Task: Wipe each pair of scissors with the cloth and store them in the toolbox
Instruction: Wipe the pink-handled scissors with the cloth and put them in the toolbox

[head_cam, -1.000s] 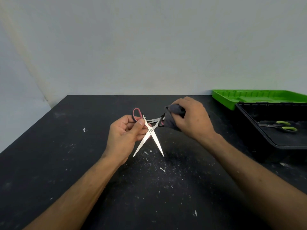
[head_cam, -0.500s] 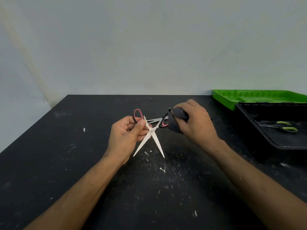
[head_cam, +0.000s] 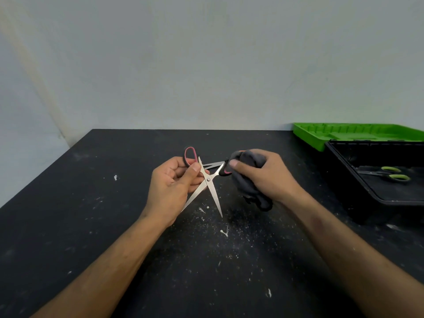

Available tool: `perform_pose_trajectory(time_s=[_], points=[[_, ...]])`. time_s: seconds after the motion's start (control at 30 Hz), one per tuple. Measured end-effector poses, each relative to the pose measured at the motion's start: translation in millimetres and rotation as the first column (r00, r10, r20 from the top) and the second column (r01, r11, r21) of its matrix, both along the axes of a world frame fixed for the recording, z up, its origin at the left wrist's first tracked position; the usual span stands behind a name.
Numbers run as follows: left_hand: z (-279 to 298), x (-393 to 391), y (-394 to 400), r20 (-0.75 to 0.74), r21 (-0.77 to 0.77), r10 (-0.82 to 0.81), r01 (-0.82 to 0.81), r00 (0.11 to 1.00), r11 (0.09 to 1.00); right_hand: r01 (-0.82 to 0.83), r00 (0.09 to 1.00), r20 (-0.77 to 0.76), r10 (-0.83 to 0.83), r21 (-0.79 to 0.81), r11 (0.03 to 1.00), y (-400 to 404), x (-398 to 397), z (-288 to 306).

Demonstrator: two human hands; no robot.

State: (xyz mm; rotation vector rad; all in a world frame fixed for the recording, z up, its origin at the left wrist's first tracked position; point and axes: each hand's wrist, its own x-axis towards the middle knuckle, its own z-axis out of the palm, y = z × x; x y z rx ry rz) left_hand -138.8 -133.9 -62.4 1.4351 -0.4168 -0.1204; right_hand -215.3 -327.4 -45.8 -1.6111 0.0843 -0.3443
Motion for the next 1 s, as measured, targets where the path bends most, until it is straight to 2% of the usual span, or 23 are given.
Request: perform_pose_trajectory(time_s=[0.07, 0.13, 0.2, 0.27, 0.3, 0.33, 0.4, 0.47, 0.5, 0.6, 0.67, 0.73, 0.83, 0.93, 1.0], points=[[0.2, -0.7, 0.7, -0.004, -0.001, -0.026, 0.026, 1.0, 1.0, -0.094, 0.995, -0.028, 0.094, -0.005, 0.996, -1.8, -0.5, -2.2], [0.6, -1.4, 0.3, -0.008, 0.02, -0.05, 0.05, 0.999, 0.999, -0.092, 0.994, -0.062, 0.09, -0.023, 0.996, -6.9, 0.4, -1.3], [0.1, -1.5, -0.7, -0.011, 0.049, -0.065, 0.065, 0.998, 0.997, -0.021, 0.998, -0.064, 0.011, -0.162, 0.987, -12.5, 1.0, -0.2], [-0.3, -1.1, -2.0, -0.002, 0.078, -0.065, 0.065, 0.998, 0.995, 0.059, 0.996, -0.043, -0.08, -0.368, 0.928, -15.8, 0.0, 4.5], [-0.4, 0.0, -2.3, 0.007, 0.094, -0.059, 0.058, 0.998, 0.994, 0.052, 0.996, -0.04, -0.076, -0.427, 0.903, -18.1, -0.7, 7.1], [-0.8, 1.2, -1.9, 0.013, 0.105, -0.055, 0.054, 0.998, 0.993, -0.001, 0.998, -0.063, -0.028, -0.418, 0.908, -20.3, -1.5, 8.8], [-1.0, 4.2, 0.8, 0.01, 0.106, -0.058, 0.057, 0.998, 0.993, -0.092, 0.994, -0.088, 0.069, -0.293, 0.952, -23.6, -4.1, 14.7], [-0.2, 7.0, 3.2, 0.013, 0.125, -0.074, 0.072, 0.997, 0.99, -0.022, 1.0, 0.003, 0.023, -0.244, 0.97, -29.2, -3.7, 23.6], [-0.1, 7.0, 3.8, 0.014, 0.139, -0.087, 0.084, 0.996, 0.987, 0.048, 0.998, 0.062, -0.031, -0.29, 0.956, -30.5, -3.1, 30.4], [-2.1, 4.8, 1.6, -0.011, 0.155, -0.122, 0.122, 0.992, 0.98, 0.224, 0.974, 0.148, -0.169, -0.569, 0.792, -19.1, -2.5, 54.6], [-5.0, 3.9, -1.4, -0.041, 0.148, -0.164, 0.168, 0.986, 0.975, 0.156, 0.988, 0.094, -0.126, -0.681, 0.715, -0.1, 2.0, 59.6], [-8.4, 3.1, -2.9, -0.068, 0.133, -0.223, 0.23, 0.972, 0.964, 0.055, 0.998, 0.031, -0.047, -0.748, 0.662, 18.0, 13.5, 54.2], [-11.0, 3.9, -0.3, -0.046, 0.148, -0.295, 0.299, 0.954, 0.943, -0.012, 0.995, 0.045, 0.086, -0.82, 0.572, 28.1, 28.6, 36.5], [-11.3, 4.4, 0.2, -0.034, 0.144, -0.281, 0.283, 0.959, 0.948, -0.111, 0.968, 0.025, 0.248, -0.846, 0.521, 24.0, 30.3, 25.0], [-12.0, 4.8, -1.5, -0.016, 0.155, -0.265, 0.265, 0.964, 0.952, -0.079, 0.964, 0.06, 0.257, -0.865, 0.496, 20.0, 29.6, 23.5]])
